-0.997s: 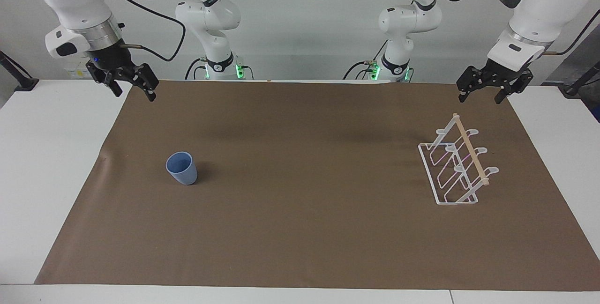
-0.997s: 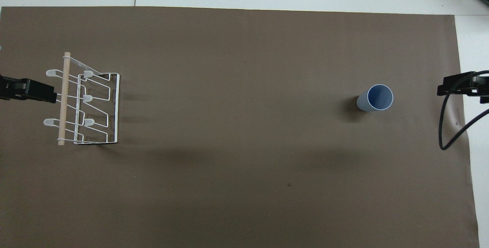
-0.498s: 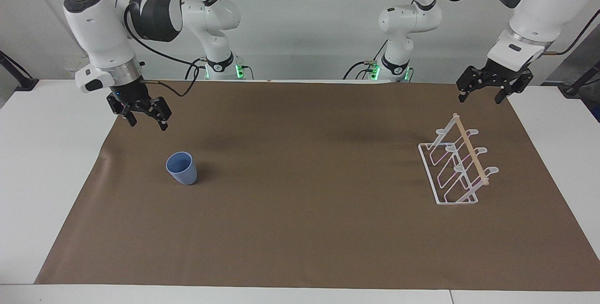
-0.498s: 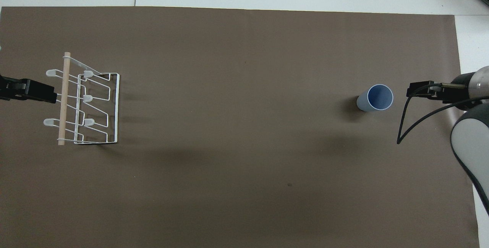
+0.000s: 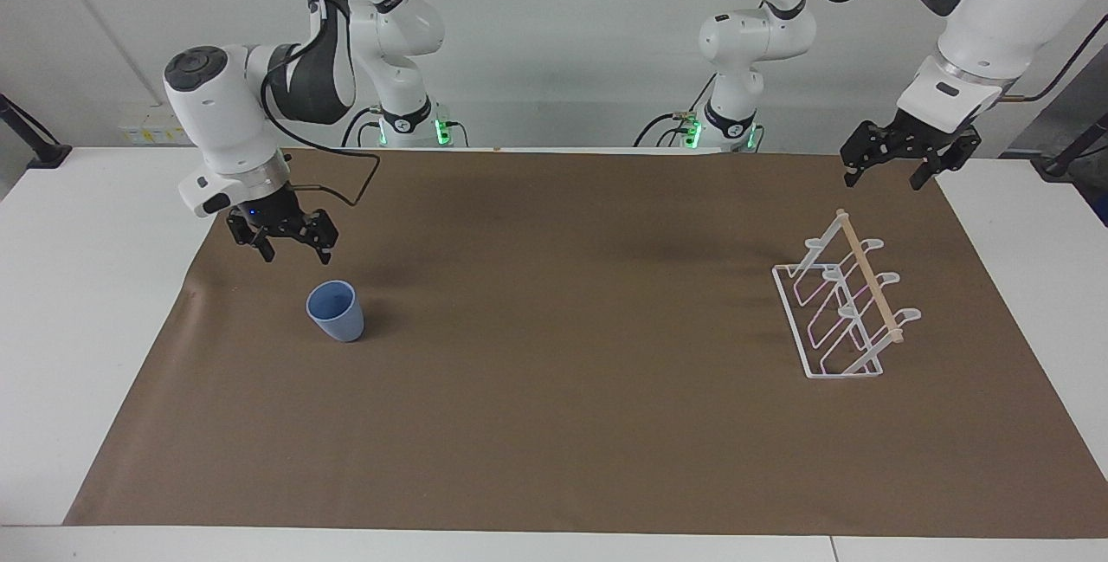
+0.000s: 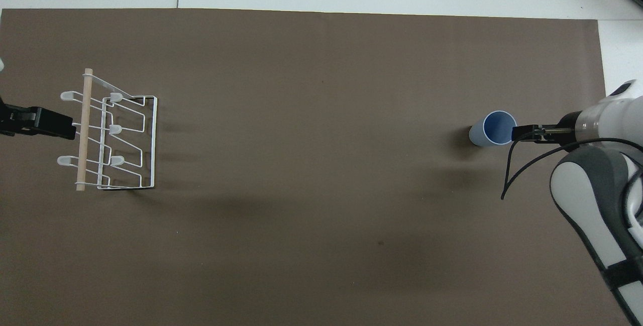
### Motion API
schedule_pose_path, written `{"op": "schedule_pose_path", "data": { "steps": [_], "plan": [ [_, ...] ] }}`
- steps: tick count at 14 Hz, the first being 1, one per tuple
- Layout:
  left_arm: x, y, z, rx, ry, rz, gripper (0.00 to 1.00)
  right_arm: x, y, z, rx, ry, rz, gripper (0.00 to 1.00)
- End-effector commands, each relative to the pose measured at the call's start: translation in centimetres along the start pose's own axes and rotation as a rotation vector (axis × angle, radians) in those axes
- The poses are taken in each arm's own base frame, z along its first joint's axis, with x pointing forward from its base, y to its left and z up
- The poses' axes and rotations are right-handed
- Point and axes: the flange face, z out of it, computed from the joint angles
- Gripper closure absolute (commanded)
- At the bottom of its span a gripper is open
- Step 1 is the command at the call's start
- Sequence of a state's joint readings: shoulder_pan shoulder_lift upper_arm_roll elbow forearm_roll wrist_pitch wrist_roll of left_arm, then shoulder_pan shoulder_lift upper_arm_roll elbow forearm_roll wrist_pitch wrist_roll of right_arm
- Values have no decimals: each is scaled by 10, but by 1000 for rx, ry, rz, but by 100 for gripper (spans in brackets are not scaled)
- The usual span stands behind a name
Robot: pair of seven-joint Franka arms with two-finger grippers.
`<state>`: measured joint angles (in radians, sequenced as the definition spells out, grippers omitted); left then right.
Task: Hang cup on cup holder
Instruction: 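Grasp the light blue cup rim with the right gripper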
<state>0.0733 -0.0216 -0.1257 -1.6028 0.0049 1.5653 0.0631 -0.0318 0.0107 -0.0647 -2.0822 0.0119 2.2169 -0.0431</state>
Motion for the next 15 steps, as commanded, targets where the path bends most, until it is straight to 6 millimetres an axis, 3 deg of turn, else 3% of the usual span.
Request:
{"op": "schedule_pose_path", "data": {
  "steps": [1,5,11,15],
  "plan": [
    [-7,6,-4,-52,11,-26,0,4,6,25,0,23,-10,0],
    [-10,6,0,-74,-3,-29,0,11,9,43,-7,80,9,0],
    [-14,13,2,-73,-10,-27,0,2,9,80,-10,59,9,0],
    [-14,9,3,-73,-12,-37,0,-2,7,86,-8,46,6,0]
  ]
}}
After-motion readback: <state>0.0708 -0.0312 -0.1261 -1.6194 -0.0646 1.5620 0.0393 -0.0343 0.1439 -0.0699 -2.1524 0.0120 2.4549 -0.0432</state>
